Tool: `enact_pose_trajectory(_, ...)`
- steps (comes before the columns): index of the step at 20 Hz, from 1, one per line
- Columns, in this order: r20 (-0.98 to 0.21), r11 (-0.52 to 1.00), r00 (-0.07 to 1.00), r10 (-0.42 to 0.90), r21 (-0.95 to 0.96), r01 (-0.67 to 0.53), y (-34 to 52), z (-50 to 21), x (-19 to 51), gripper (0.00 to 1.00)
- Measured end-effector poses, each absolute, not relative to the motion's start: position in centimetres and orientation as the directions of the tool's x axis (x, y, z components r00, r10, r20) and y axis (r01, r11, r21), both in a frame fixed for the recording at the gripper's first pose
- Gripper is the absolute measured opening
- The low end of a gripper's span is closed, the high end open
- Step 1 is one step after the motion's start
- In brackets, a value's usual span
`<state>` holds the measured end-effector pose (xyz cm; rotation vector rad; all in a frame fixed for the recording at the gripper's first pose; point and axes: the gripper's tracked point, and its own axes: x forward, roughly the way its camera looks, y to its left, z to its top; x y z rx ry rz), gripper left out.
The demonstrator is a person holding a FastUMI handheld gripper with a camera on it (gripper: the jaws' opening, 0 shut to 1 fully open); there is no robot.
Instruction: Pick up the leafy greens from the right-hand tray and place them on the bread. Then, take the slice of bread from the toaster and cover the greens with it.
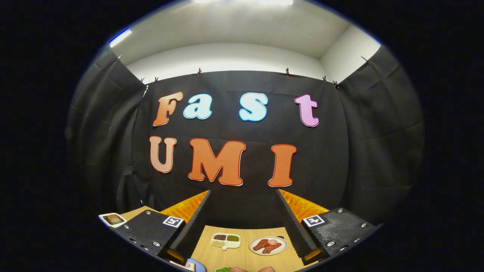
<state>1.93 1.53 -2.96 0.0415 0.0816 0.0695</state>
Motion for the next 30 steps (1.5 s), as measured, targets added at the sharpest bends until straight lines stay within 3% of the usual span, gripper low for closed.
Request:
enact_pose_trajectory(5, -0.116, 0.998, 0.991, 0.061, 0.032, -0.058, 0.6, -5.7, 1.4, 0.99)
enact_pose_trajectory(12, -0.414, 0.994, 0.904, 0.108, 0.061, -0.091, 1.6, -17.5, 0.2, 0.99)
enact_pose_trajectory(21, -0.751, 0.988, 0.642, 0.153, 0.097, -0.122, 3.3, -31.2, -3.0, 0.99)
enact_pose_trajectory(30, -0.924, 0.977, 0.325, 0.201, 0.166, -0.133, 5.2, -41.1, -7.8, 0.98)
